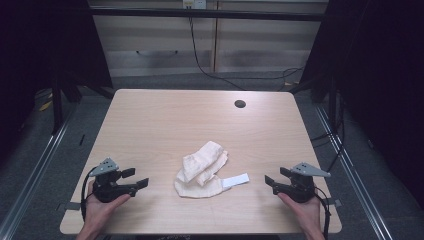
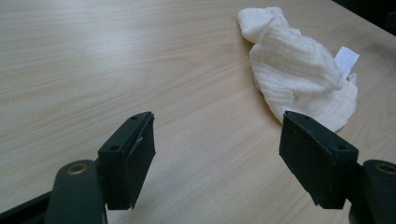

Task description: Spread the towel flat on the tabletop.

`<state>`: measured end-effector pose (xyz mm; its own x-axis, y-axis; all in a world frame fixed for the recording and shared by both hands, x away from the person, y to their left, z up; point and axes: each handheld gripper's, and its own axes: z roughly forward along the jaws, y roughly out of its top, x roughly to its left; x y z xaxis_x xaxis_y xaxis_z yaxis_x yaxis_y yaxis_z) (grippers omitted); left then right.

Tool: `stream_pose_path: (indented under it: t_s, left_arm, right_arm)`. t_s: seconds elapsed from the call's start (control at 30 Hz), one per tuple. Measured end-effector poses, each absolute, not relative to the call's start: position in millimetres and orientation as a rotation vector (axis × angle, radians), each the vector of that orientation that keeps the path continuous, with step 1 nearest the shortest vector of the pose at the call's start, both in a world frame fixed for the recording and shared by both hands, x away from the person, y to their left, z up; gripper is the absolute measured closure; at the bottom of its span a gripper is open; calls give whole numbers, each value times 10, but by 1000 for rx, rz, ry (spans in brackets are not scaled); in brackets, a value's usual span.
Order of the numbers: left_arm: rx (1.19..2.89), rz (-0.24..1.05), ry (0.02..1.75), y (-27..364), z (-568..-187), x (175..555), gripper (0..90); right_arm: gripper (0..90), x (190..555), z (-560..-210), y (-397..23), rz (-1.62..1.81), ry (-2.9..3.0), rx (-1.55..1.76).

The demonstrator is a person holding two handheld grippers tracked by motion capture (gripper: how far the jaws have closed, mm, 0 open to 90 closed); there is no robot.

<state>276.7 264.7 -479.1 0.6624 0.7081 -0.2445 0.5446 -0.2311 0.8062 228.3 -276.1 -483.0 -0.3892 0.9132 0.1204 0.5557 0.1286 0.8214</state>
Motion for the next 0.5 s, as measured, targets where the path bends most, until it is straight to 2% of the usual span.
stream_pose_path:
  t_s: [0.1, 0.5]
  left_arm:
    - [1919, 202, 977, 2634, -4802, 2774, 254]
    - [1935, 180, 967, 2600, -4806, 2794, 265]
  right_arm:
    - [255, 2300, -4885, -2748, 1136, 2040, 1425]
    - [296, 2280, -4900, -2705, 1283, 2092, 1400]
